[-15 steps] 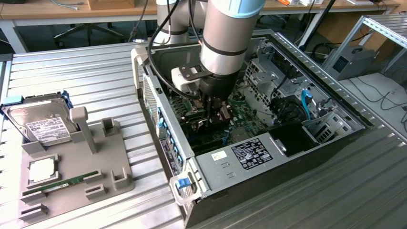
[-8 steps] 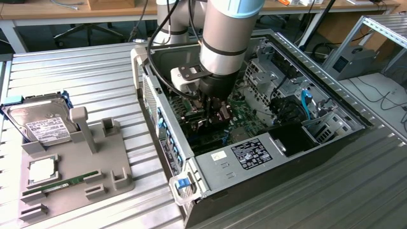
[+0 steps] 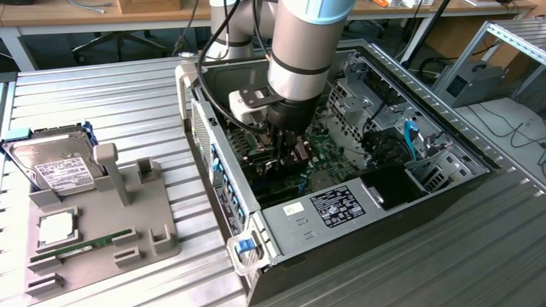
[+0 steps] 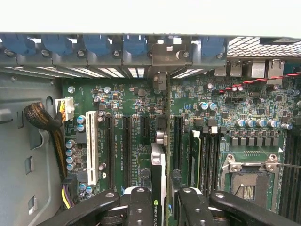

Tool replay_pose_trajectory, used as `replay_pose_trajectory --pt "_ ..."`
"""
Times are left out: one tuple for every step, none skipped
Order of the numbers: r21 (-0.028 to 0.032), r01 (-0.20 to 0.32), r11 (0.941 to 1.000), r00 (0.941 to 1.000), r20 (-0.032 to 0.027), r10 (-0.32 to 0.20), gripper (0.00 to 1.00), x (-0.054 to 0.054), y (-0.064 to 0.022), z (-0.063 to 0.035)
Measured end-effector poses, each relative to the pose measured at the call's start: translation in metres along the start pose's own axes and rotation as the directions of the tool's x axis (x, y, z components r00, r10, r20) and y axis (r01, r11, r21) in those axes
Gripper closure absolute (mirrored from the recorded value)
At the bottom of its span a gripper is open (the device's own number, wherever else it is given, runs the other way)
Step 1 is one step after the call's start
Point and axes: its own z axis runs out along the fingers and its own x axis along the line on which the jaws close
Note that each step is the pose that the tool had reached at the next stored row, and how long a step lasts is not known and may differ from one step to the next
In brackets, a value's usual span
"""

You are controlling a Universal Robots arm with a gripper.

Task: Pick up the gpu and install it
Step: 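Insert the gpu into the slot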

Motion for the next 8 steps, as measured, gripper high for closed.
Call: replay_pose_trajectory --pt "0.0000 0.000 1.0000 1.0000 0.0001 0.000 0.74 0.0000 0.0000 0.0000" --pt "0.0000 0.000 1.0000 1.0000 0.0000 0.000 0.74 0.0000 0.0000 0.0000" --pt "0.0000 0.000 1.0000 1.0000 0.0001 0.000 0.74 0.0000 0.0000 0.0000" --pt "-0.0001 0.000 1.0000 1.0000 -0.0002 0.000 0.74 0.0000 0.0000 0.0000" --pt "-0.0001 0.000 1.0000 1.0000 -0.0006 0.000 0.74 0.0001 0.0000 0.0000" --pt "-0.0001 0.000 1.0000 1.0000 -0.0012 0.000 0.74 0.0001 0.0000 0.0001" --pt "0.0000 0.000 1.0000 1.0000 -0.0013 0.000 0.74 0.0001 0.0000 0.0003" --pt "0.0000 0.000 1.0000 1.0000 -0.0013 0.000 0.74 0.0001 0.0000 0.0007"
